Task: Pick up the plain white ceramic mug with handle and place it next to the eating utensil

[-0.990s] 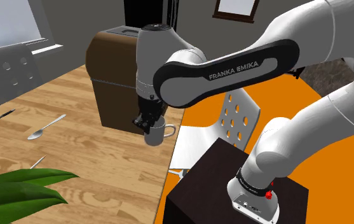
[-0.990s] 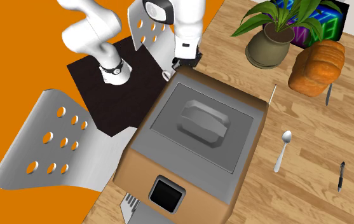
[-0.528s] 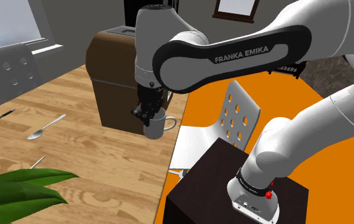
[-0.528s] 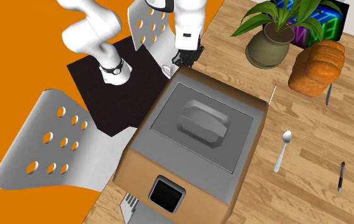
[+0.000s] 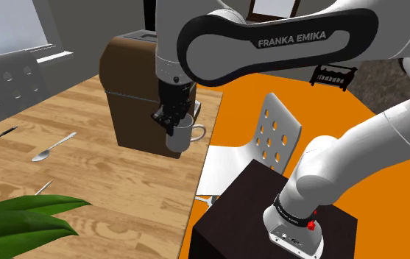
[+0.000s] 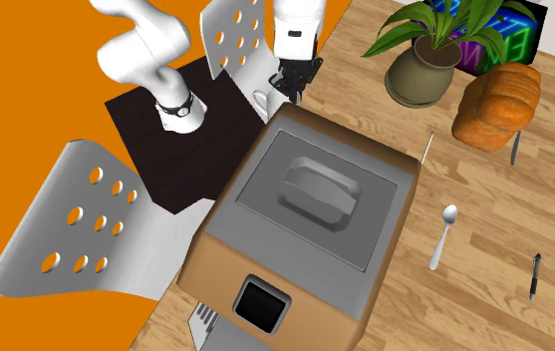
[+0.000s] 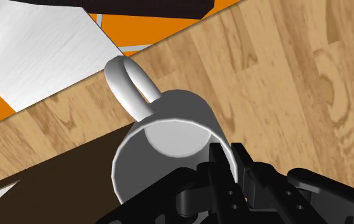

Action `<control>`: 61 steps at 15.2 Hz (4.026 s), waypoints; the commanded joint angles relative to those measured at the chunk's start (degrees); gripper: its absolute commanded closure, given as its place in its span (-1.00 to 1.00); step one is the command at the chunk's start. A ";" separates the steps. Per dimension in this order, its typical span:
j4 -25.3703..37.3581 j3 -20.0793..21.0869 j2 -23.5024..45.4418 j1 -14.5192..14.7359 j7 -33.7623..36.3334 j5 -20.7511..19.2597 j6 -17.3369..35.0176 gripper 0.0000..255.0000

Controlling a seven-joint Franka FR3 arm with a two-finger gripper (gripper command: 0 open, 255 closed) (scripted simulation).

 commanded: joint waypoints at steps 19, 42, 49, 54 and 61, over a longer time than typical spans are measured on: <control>41.86 7.31 48.18 3.70 17.95 -24.83 -0.62 1.00; 68.53 2.26 74.05 14.73 19.29 -33.63 -2.40 1.00; 68.56 2.25 74.07 14.74 19.29 -33.63 -2.41 -1.00; 68.57 2.25 74.07 14.74 19.29 -33.63 -2.42 -1.00; 73.66 2.70 72.68 15.90 18.32 -32.88 -8.54 -1.00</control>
